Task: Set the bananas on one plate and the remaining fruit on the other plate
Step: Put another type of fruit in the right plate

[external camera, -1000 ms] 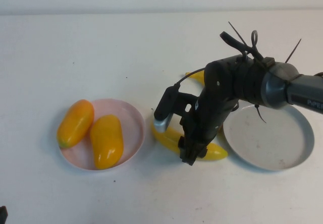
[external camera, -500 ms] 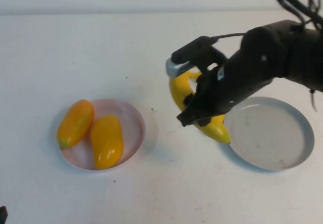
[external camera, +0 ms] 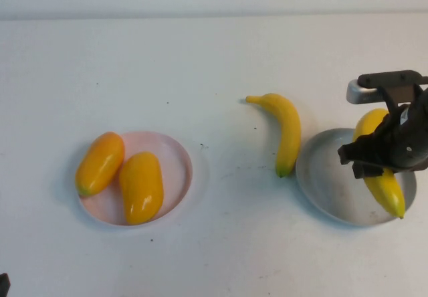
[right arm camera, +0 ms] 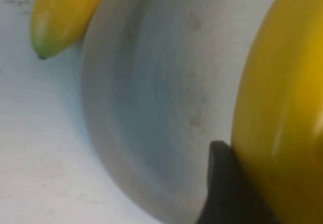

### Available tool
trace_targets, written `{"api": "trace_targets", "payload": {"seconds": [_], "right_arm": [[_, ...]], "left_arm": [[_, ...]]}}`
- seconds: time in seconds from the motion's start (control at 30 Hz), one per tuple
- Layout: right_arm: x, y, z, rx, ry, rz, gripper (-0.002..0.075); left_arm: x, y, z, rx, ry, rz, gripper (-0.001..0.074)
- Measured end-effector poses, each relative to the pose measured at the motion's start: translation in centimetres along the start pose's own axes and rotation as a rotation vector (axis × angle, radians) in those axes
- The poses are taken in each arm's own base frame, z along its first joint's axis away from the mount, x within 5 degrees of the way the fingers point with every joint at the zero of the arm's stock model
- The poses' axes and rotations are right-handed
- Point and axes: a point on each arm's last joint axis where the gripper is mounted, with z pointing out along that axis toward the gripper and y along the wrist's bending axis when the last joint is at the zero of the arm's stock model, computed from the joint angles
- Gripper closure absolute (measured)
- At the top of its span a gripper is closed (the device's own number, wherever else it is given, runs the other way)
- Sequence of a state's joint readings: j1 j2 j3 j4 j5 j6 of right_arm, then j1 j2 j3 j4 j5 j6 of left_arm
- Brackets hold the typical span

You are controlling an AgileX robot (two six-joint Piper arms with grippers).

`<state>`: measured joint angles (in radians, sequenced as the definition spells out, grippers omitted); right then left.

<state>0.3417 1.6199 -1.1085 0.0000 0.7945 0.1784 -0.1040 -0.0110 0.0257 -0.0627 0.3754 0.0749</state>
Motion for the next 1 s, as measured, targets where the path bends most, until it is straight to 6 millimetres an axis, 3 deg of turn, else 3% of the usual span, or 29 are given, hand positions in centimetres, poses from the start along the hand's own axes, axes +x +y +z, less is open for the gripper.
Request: {"api": "trace_targets", "payload": {"seconds": [0.27, 0.4, 0.57, 0.7, 0.87, 1.0], "right_arm": [[0.2, -0.5, 4.7, 0.031, 0.114, 0.007, 0.0414], [0.2, -0.5, 5.4, 0.032, 0.120, 0.007, 0.0378], [-0.4, -0.4, 4.9, 0.031, 0.117, 0.009, 0.0295], [-2.1, -0.1, 2.5, 0.017, 0.071, 0.018, 0.0267], [-5.3, 2.7, 0.0, -0.050, -0.049, -0.009, 0.0262], [-8.6, 5.1, 1.2, -0.080, -0.098, -0.043, 0.0261]], "left_arm": [[0.0, 0.0, 0.0, 0.000, 0.000, 0.000, 0.0735], [0.0, 0.0, 0.0, 0.000, 0.000, 0.000, 0.0735], [0.0, 0.0, 0.0, 0.000, 0.000, 0.000, 0.0735], [0.0, 0.0, 0.0, 0.000, 0.000, 0.000, 0.0735], [0.0, 0.0, 0.0, 0.000, 0.000, 0.000, 0.0735], [0.0, 0.0, 0.0, 0.000, 0.000, 0.000, 0.0735]]}}
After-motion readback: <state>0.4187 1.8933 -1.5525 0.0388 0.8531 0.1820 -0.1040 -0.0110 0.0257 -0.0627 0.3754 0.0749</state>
